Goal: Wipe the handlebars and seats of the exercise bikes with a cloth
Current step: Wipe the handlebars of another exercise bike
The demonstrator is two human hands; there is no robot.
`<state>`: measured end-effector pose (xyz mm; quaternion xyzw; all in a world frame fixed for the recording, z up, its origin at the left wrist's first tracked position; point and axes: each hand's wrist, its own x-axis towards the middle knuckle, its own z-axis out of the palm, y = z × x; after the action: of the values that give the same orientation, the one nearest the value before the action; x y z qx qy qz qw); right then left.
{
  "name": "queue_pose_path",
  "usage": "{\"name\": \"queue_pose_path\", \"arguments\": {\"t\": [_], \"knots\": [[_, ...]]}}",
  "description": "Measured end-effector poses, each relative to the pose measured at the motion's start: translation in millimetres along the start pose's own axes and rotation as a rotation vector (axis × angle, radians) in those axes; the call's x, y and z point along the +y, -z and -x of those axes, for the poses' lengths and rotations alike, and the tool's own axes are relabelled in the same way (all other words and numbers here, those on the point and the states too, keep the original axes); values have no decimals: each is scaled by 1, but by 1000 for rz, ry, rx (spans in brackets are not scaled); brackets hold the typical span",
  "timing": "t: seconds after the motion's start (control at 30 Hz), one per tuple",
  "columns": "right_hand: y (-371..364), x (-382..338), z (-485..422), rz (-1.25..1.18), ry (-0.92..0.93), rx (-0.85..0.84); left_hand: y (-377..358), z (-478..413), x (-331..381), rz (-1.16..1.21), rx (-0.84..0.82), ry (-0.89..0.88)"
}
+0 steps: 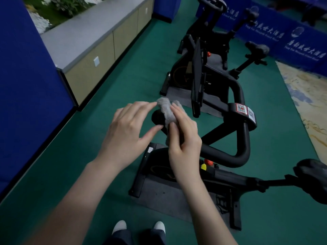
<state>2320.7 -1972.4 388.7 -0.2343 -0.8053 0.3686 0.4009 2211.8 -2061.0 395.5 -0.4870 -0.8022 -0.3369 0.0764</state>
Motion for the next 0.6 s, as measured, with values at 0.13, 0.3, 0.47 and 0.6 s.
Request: {"name": "queue_pose_path", "arguments": {"t": [0.13,0.3,0.47,0.6], "knots": [[-8,5,13,97,41,123,3,1,-1,10,-8,13],[-5,-2,-14,203,240,-90,7,3,-4,-11,0,36],[18,-14,-57,242,228,-489,7,7,-5,-11,-20,85],[23,-19,-71,270,420,-662,8,14,-7,-5,-28,137]]}}
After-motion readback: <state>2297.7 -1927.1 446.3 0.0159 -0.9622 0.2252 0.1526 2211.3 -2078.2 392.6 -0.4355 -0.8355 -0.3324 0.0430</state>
